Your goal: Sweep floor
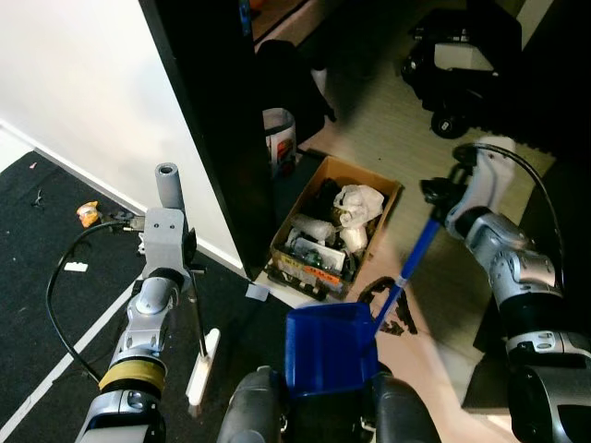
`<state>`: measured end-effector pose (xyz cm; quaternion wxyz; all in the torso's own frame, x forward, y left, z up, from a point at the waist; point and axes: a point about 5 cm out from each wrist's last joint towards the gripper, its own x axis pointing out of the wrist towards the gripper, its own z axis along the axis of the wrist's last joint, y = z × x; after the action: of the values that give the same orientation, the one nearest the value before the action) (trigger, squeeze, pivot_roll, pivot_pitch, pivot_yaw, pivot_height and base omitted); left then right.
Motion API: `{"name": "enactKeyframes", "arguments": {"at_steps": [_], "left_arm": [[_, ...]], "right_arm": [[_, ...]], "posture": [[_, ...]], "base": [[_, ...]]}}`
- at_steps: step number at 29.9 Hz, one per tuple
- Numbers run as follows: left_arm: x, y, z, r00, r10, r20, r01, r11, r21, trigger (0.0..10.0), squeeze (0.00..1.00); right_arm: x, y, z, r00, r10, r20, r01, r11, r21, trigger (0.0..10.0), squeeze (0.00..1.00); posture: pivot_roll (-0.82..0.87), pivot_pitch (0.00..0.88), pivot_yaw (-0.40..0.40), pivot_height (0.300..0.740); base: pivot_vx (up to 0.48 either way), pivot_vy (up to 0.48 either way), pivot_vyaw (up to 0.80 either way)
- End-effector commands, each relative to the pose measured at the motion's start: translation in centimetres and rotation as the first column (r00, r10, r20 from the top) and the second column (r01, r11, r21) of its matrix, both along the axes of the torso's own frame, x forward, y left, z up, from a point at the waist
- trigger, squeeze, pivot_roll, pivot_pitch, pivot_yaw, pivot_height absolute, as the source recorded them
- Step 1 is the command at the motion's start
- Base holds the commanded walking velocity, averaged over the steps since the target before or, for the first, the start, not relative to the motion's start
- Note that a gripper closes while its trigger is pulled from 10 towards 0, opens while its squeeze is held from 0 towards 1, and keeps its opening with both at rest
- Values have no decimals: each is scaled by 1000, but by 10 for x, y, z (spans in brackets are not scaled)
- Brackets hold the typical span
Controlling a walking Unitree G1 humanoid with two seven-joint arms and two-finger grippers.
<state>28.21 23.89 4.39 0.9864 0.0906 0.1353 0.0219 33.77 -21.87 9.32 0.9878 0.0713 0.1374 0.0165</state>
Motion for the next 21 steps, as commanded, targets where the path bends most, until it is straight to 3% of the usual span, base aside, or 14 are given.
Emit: {"name": "enactKeyframes", "arguments": {"at_steps": [1,4,6,10,15,21], "left_arm": [[3,-5,1,1000,-7,18,7,1000,11,10000,0],[3,-5,1,1000,-4,22,3,1000,10,10000,0],[3,-6,-1,1000,11,29,-11,1000,1,10000,0],[3,-8,-4,999,15,35,-15,1000,3,10000,0],[0,-12,-11,999,29,32,-29,1000,0,10000,0],[1,-14,-9,998,32,60,-31,999,-4,10000,0]], "right_arm": [[-12,-8,-20,995,-97,-19,97,995,-35,10000,0],[-13,-10,-19,993,-121,12,122,992,-40,10000,0],[-19,-23,-23,969,-238,69,238,971,-5,10000,0],[-25,-28,-30,944,-316,96,314,949,33,10000,0],[-32,-9,-45,957,-268,108,264,963,45,10000,0],[-33,2,-52,967,-235,95,231,972,50,10000,0]], "posture": [[38,105,0,731],[38,105,0,731],[34,103,5,731],[29,98,10,731],[21,94,14,731],[20,95,12,731]], "base": [[0,0,0],[0,0,0],[0,0,0],[0,0,0],[0,0,0],[0,0,0]]}}
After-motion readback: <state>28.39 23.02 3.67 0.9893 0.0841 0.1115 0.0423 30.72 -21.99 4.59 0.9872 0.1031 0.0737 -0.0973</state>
